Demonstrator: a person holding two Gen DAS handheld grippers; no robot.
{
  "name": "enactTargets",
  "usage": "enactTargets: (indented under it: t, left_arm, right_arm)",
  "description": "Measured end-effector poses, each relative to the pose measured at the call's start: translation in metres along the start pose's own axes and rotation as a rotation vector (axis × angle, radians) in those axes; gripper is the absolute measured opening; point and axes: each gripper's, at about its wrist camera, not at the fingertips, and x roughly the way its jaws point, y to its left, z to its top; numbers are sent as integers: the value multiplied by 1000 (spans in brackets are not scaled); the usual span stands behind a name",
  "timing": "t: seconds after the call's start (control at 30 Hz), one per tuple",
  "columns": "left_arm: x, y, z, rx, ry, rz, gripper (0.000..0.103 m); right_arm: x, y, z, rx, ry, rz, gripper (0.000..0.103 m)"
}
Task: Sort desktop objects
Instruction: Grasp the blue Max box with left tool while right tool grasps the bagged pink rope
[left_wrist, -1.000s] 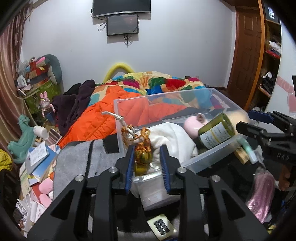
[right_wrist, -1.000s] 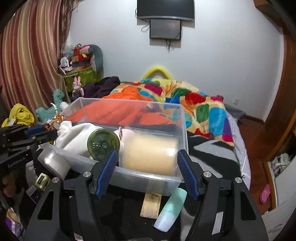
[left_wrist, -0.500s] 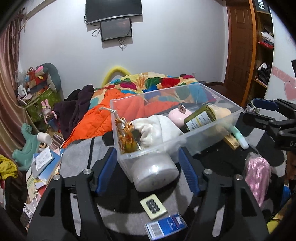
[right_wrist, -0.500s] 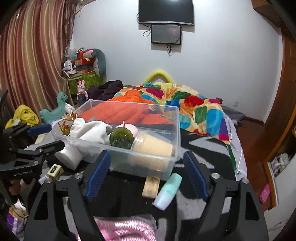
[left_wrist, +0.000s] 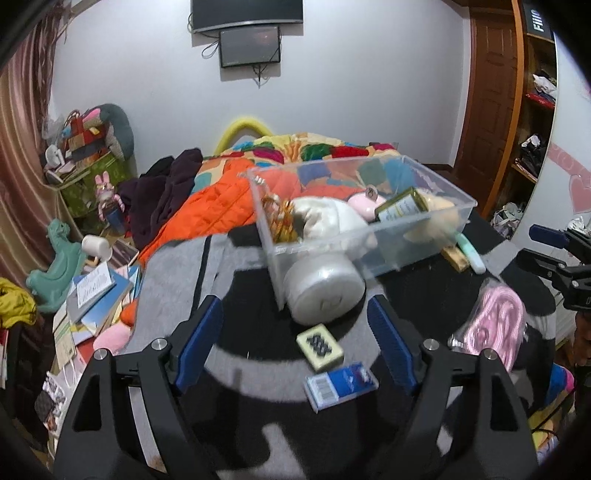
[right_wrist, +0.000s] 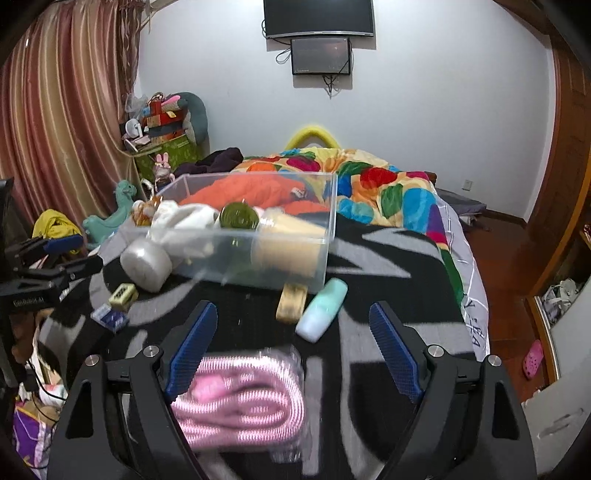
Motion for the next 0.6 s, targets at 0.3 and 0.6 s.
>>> enactTargets:
  t: [0.3,0.6]
  left_arm:
    - [5,-11,-33,-21,86,-59,81]
    - [31,-26,-48,-26,143,-72,82]
  right_arm:
    - [-5,4,-32,-55,45,-33,83]
    - [-15,-4,-58,-108,101,-44,83]
